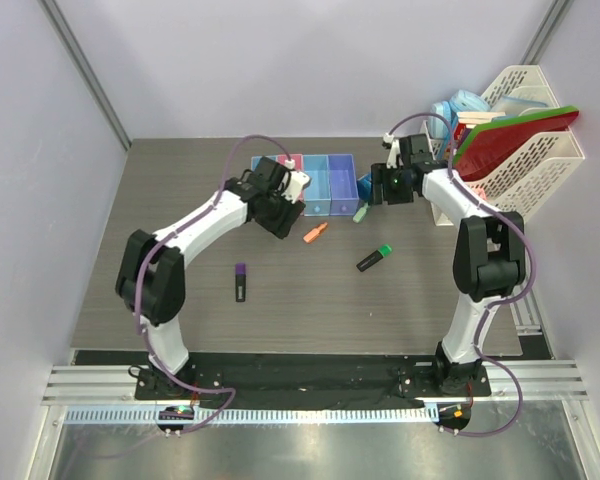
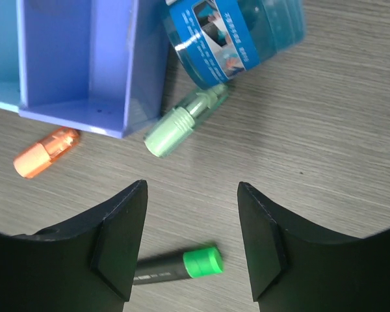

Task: Sort the stationery into containers
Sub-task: Pick up the stationery from the center of the board.

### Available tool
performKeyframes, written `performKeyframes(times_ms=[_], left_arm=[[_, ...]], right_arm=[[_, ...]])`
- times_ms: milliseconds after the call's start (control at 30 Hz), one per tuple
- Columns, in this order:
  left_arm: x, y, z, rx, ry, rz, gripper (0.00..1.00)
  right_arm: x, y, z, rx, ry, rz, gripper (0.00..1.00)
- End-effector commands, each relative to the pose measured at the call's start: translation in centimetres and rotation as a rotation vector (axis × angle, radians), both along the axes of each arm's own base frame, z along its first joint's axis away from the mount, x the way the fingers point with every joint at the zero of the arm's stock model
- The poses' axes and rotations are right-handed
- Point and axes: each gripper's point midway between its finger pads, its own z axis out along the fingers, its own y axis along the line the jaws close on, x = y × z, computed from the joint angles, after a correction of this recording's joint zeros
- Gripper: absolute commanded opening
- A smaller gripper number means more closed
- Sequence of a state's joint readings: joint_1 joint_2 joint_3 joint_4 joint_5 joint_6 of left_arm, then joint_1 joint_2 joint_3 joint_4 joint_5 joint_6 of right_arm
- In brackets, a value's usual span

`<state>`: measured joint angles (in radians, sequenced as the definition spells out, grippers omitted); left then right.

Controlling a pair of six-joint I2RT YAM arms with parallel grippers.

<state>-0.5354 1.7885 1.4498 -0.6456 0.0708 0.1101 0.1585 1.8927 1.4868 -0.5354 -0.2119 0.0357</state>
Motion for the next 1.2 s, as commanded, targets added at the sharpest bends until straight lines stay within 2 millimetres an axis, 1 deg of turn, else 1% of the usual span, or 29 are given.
performKeyframes(times_ms=[0,67,100,167,200,367,567,633,667,767,1033,1133,1167], left_arm=[[2.5,-1.4,-1.0,0.05,-0.048,0.034,0.61],[2.8,-1.9,-1.4,0.063,-0.051,0.034,0.61],[2.8,-2.1,-2.3,0.073,-0.034,0.03,0.62],[2.8,-2.7,-2.6,0.079,-0.037,0.02,0.62],[2.7,-2.9,-3.0,0.082,-0.032,0.016,0.63],[2.3,-4.0,-3.4,0.086,-0.036,-0.011,0.63],[2.0,-4.9,-3.8,0.084,-0.03,-0.022,0.63],[1.8,-5.1,-3.9,0.083,-0.027,-0.03,0.63],[1.8,-5.2,-3.9,0.083,-0.027,-0.03,0.64],[1.6,-5.5,-4.1,0.084,-0.025,-0.036,0.64],[1.7,-6.1,-5.1,0.1,-0.02,-0.039,0.64],[1.5,-6.4,-5.3,0.101,-0.018,-0.047,0.64],[1.6,-6.4,-5.4,0.102,-0.016,-0.045,0.63]], right_arm=[[1.6,1.4,-0.2,0.046,-0.023,-0.068,0.63],[2.2,1.2,-0.7,0.048,-0.013,-0.113,0.63],[2.6,1.3,-1.2,0.047,-0.008,-0.121,0.63],[3.1,0.8,-1.8,0.032,-0.004,-0.15,0.63],[3.3,0.8,-2.5,0.029,0.008,-0.166,0.63],[3.9,0.4,-3.7,0.013,0.015,-0.207,0.63],[5.2,0.7,-3.9,0.031,-0.003,-0.227,0.63],[5.4,0.8,-4.0,0.039,-0.002,-0.23,0.63],[5.4,0.9,-4.4,0.043,0.008,-0.232,0.63],[5.7,1.2,-4.5,0.057,0.009,-0.236,0.63],[6.5,0.6,-4.8,0.026,-0.035,-0.295,0.62],[6.6,0.8,-5.0,0.018,-0.041,-0.304,0.62],[6.4,1.5,-5.0,0.018,-0.039,-0.292,0.61]])
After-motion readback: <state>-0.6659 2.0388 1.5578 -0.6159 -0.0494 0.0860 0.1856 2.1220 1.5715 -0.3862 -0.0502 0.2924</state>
